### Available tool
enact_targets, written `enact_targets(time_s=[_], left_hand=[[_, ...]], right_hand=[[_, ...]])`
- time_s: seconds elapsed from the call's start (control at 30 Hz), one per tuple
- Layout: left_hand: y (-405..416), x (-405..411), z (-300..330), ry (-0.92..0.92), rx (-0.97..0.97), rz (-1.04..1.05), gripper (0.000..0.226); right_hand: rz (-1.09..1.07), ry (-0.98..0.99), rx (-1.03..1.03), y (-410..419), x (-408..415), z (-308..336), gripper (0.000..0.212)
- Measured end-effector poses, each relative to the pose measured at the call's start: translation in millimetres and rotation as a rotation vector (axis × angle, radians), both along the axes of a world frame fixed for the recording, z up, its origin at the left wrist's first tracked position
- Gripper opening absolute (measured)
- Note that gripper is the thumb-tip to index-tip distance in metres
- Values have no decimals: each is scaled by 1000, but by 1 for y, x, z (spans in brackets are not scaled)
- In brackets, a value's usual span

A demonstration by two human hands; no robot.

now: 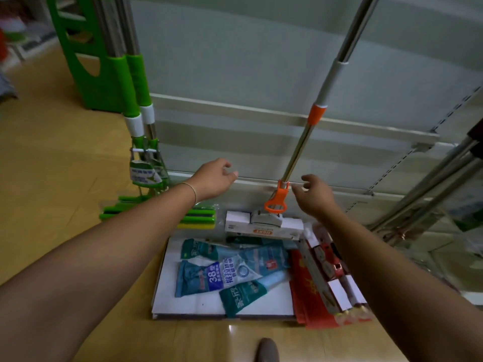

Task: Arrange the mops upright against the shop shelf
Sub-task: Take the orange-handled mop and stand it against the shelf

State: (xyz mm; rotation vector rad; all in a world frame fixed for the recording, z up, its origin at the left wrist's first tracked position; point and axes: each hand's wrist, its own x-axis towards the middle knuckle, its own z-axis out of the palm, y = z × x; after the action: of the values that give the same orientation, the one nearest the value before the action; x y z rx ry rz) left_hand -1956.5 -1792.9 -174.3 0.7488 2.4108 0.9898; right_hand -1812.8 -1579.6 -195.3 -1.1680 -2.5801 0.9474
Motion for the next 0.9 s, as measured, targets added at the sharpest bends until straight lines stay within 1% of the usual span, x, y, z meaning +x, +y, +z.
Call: enact_targets(time_s=[0.2,0.33,0.4,0.57,0.63,0.77,0.9], left_hand=[[105,7,-4,32,51,73,46],[165,7,-3,104,103,144,40],[186,5,-2,109,139,183,39],[224,-4,-4,87,120,129,47],[235,-5,-9,59,105,95,44],[252,-7,-23,3,150,101,32],[260,-5,-36,79,233,198,24]], right_hand=[[79,13,-101,81,-23,-18,53],[164,-13,-141,118,-43,-38,54],[194,-40,-163,130,-49,-50,55],[307,-97,-194,148,-62,-78,69],[350,-103,-216,150,-67,-86,72],[448,-77,-191,148,-79,-99,55],[430,-31,-150,150,-91,-107,40]])
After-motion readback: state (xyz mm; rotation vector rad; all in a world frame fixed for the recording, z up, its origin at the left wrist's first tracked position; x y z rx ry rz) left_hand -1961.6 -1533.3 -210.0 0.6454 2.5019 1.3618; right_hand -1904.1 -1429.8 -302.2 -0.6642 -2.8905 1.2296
